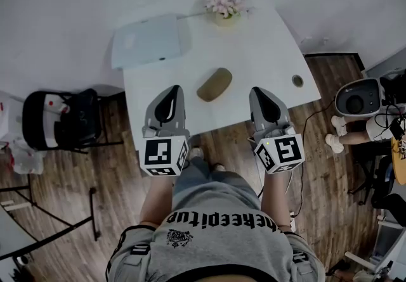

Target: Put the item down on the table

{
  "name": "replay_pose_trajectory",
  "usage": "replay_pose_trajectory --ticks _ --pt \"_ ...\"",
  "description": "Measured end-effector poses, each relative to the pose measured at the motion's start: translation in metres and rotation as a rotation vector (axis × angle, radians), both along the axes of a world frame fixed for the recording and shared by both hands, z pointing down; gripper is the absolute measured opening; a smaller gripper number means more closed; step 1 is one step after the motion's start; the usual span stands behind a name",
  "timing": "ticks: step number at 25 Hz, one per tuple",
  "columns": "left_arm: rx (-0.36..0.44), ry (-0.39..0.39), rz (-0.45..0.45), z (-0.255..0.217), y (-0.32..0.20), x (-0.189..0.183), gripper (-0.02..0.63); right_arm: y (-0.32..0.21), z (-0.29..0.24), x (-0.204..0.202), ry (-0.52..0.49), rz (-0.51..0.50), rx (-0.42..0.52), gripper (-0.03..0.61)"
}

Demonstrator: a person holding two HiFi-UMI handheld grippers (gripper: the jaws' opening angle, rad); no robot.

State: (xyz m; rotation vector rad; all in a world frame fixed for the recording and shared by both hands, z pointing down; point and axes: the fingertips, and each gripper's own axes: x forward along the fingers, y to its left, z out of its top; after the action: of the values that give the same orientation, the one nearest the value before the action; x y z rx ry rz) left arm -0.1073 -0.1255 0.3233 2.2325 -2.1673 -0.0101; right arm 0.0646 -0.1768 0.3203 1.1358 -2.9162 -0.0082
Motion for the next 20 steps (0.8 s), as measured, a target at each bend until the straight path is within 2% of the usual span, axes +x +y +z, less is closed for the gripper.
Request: replay_pose_trajectory --ticks 20 --pt "0.118 -0.012 -0.083 -0.034 0.058 0.015 0.018 0.036 -0.020 0.020 -0.003 -0.041 0.064 -0.005"
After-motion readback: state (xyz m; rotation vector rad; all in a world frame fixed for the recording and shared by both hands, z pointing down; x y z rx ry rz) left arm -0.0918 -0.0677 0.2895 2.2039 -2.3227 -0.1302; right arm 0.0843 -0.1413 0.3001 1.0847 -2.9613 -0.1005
